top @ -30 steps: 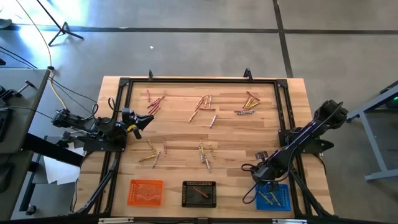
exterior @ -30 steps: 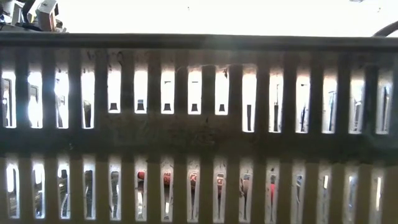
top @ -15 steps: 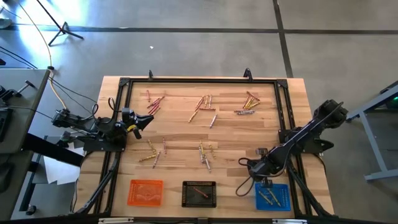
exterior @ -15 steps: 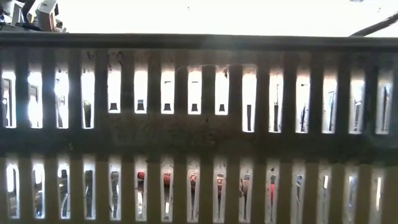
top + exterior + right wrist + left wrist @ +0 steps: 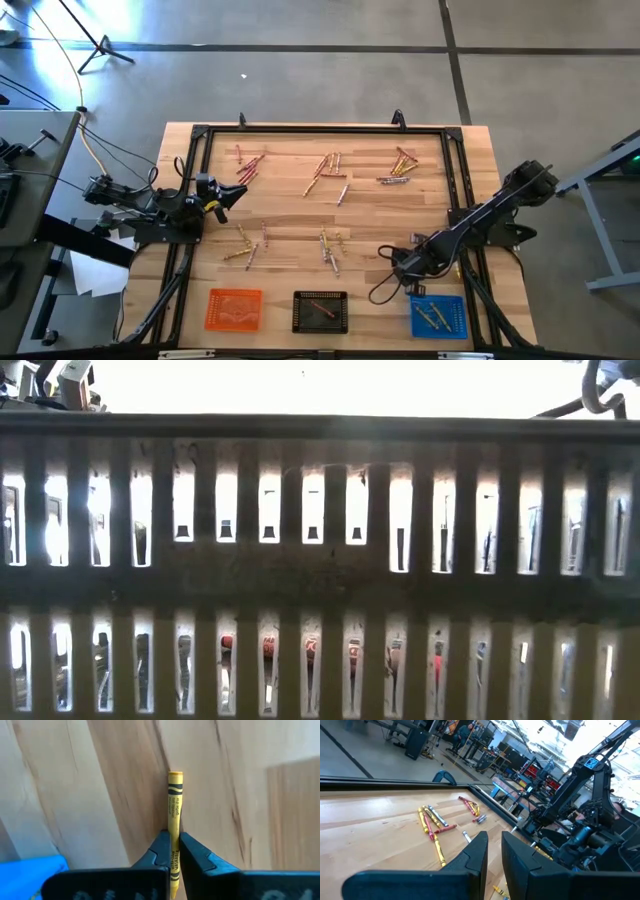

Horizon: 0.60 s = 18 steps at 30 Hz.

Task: Sort crayons
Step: Put the yellow crayon into the blue bin

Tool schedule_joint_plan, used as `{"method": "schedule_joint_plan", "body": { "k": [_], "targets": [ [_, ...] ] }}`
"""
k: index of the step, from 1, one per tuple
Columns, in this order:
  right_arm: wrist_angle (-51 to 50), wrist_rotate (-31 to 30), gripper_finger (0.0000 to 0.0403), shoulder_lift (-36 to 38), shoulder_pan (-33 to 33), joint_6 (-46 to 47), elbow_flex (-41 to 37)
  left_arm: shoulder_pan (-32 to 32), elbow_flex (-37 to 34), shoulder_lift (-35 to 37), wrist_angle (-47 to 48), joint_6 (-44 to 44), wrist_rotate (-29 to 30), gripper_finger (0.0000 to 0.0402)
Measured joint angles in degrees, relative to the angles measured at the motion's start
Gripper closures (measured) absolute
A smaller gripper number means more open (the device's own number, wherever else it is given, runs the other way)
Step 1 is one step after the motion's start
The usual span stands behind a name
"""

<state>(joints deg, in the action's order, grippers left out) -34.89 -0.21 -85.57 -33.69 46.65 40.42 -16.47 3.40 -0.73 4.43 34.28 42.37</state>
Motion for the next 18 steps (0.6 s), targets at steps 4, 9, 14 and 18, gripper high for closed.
{"method": "schedule_joint_plan", "body": {
  "k": [4, 9, 14, 18],
  "targets": [
    [0.2, -4.2, 0.0397, 1.3, 0.0, 2.4, 1.5, 0.0, 0.0, 0.0, 0.0, 0.0, 0.0, 0.0357],
    [0.0, -7.8, 0.0397, 4.5, 0.0, 6.9, 3.8, 0.0, 0.0, 0.0, 0.0, 0.0, 0.0, 0.0357],
    [0.1, -7.6, 0.0398, 7.6, 0.0, 9.5, 7.5, 0.0, 0.0, 0.0, 0.0, 0.0, 0.0, 0.0357],
    [0.0, -3.9, 0.0398, 9.1, -1.4, 10.1, 10.8, 0.0, 0.0, 0.0, 0.0, 0.0, 0.0, 0.0357]
  ]
}}
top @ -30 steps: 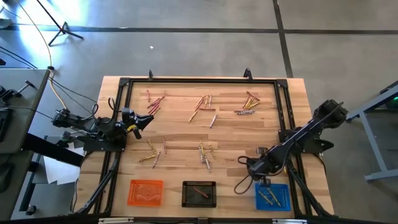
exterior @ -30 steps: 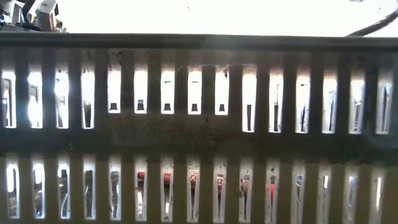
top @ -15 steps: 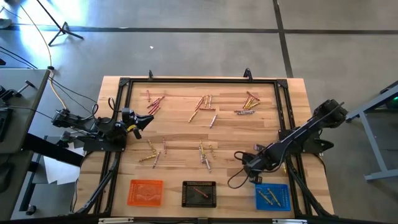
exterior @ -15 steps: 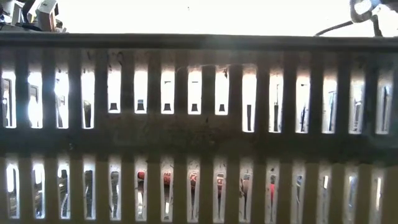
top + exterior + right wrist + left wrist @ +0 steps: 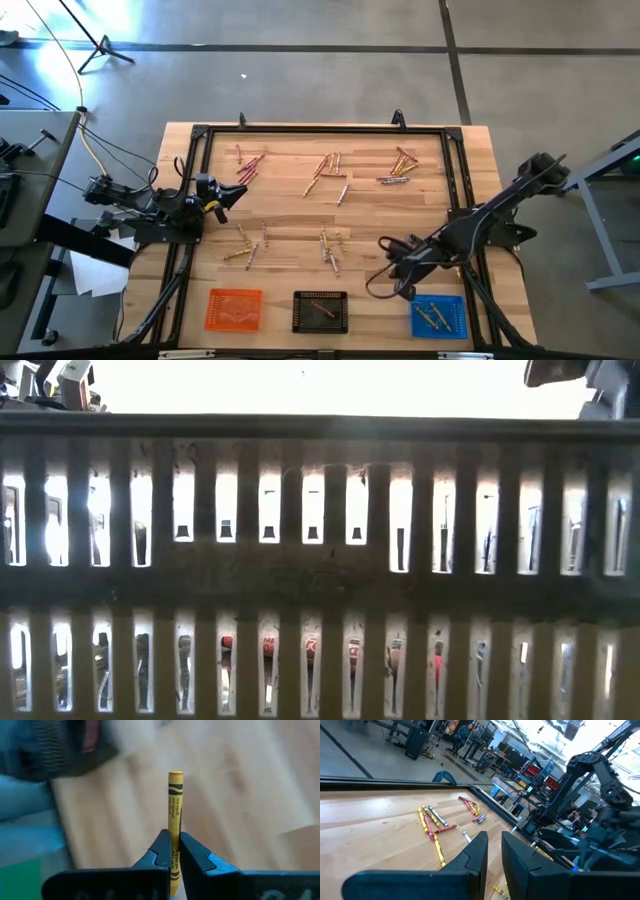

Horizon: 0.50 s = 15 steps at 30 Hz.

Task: Sort crayons
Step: Put the yellow crayon into the blue bin

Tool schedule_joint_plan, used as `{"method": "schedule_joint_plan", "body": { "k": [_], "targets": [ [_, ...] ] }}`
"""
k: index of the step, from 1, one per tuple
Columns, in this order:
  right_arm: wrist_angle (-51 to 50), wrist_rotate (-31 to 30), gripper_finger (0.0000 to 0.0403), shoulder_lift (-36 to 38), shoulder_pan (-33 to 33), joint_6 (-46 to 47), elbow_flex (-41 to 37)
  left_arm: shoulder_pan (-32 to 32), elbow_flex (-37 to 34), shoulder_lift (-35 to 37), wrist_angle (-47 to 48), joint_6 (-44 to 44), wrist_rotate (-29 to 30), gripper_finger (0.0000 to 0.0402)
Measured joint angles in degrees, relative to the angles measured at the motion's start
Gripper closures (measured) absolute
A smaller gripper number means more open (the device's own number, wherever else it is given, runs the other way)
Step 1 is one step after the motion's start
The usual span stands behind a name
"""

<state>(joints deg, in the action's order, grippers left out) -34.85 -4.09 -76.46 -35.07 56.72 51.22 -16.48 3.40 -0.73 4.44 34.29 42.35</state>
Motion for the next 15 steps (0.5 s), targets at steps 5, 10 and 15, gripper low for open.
{"method": "schedule_joint_plan", "body": {
  "k": [5, 10, 15],
  "targets": [
    [0.2, 6.5, 0.0395, 0.1, -5.8, 3.3, 1.6, 0.0, 0.0, 0.0, 0.0, 0.0, 0.0, 0.0357],
    [-0.2, 9.2, 0.039, 0.0, -14.6, 13.8, 0.4, 0.0, 0.0, 0.0, 0.0, 0.0, 0.0, 0.0357],
    [-0.5, 8.7, 0.0389, -0.1, -22.0, 21.5, 0.4, 0.0, 0.0, 0.0, 0.0, 0.0, 0.0, 0.0357]
  ]
}}
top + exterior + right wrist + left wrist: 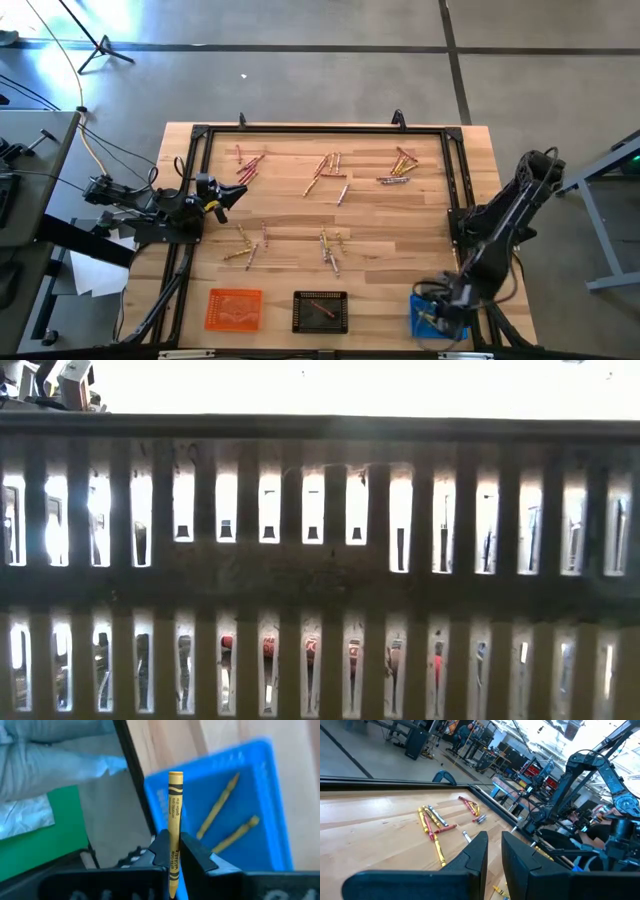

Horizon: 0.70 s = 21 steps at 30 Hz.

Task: Sort crayons
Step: Put the yellow crayon into the blue bin

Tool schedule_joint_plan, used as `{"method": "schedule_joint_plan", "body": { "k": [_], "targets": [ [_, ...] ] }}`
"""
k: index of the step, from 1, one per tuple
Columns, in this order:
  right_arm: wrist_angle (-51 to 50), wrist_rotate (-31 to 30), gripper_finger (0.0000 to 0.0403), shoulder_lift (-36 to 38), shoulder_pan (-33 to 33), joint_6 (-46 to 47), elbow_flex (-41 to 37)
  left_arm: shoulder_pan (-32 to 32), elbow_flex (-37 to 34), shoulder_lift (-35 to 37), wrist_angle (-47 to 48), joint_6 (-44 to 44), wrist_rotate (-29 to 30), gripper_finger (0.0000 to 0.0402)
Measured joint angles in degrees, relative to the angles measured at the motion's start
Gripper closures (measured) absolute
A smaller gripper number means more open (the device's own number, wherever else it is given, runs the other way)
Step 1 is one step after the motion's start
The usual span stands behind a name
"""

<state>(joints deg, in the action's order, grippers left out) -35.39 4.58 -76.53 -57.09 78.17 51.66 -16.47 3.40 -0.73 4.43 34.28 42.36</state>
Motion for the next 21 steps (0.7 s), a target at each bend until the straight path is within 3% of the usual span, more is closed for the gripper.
{"method": "schedule_joint_plan", "body": {
  "k": [6, 21],
  "targets": [
    [-4.1, -3.2, 0.0387, -1.5, -3.4, 3.0, 0.0, 0.0, 0.0, 0.0, 0.0, 0.0, 0.0, 0.0357],
    [-5.7, -2.5, 0.0386, -5.3, -3.3, 0.2, 0.0, 0.0, 0.0, 0.0, 0.0, 0.0, 0.0, 0.0357]
  ]
}}
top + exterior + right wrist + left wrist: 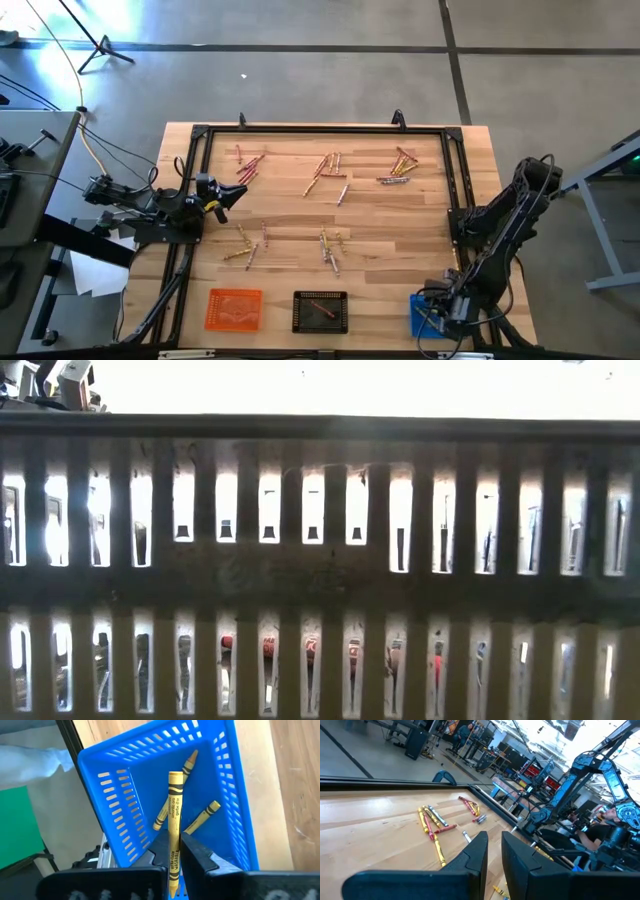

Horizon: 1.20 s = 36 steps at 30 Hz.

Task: Sort crayons
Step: Put the yellow crayon into the blue bin

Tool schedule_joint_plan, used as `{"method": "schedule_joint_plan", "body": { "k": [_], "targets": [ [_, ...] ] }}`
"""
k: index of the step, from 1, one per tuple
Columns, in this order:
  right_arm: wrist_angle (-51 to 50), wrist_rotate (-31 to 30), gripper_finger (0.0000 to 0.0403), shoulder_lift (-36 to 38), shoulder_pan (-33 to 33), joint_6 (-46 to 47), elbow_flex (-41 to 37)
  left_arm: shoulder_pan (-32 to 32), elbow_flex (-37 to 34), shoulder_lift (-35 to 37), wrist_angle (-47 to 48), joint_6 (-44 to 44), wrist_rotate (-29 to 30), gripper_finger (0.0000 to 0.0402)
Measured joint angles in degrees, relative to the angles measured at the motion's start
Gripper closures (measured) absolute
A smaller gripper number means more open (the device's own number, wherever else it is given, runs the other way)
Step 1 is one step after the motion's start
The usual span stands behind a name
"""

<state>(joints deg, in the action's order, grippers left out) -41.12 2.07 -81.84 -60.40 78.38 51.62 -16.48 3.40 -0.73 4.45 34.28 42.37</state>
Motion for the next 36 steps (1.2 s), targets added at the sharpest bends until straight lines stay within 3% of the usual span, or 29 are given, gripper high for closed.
{"method": "schedule_joint_plan", "body": {
  "k": [9, 16, 20, 23, 26, 32, 36],
  "targets": [
    [0.0, 0.0, 0.0378, 0.0, 0.0, -1.4, 0.0, 0.0, 0.0, 0.0, 0.0, 0.0, 0.0, 0.0357],
    [-0.3, -3.4, 0.0301, 0.0, 0.0, -1.0, 0.0, 0.0, 0.0, 0.0, 0.0, 0.0, 0.0, 0.0357],
    [-0.3, -7.1, 0.0279, 0.0, 0.0, -0.1, 0.0, 0.0, 0.0, 0.0, 0.0, 0.0, 0.0, 0.0357],
    [-0.2, -9.8, 0.028, 0.0, 0.6, 3.2, 0.0, 0.0, 0.0, 0.0, 0.0, 0.0, 0.0, 0.0357],
    [-0.3, -8.7, 0.0287, 0.8, 2.2, 5.2, 0.0, 0.0, 0.0, 0.0, 0.0, 0.0, 0.0, 0.0357],
    [-2.0, -7.7, 0.031, 5.5, 6.9, 2.8, 0.0, 0.0, 0.0, 0.0, 0.0, 0.0, 0.0, 0.0357],
    [-8.4, -10.4, 0.032, 9.2, 11.8, -0.1, 0.0, 0.0, 0.0, 0.0, 0.0, 0.0, 0.0, 0.0357]
  ]
}}
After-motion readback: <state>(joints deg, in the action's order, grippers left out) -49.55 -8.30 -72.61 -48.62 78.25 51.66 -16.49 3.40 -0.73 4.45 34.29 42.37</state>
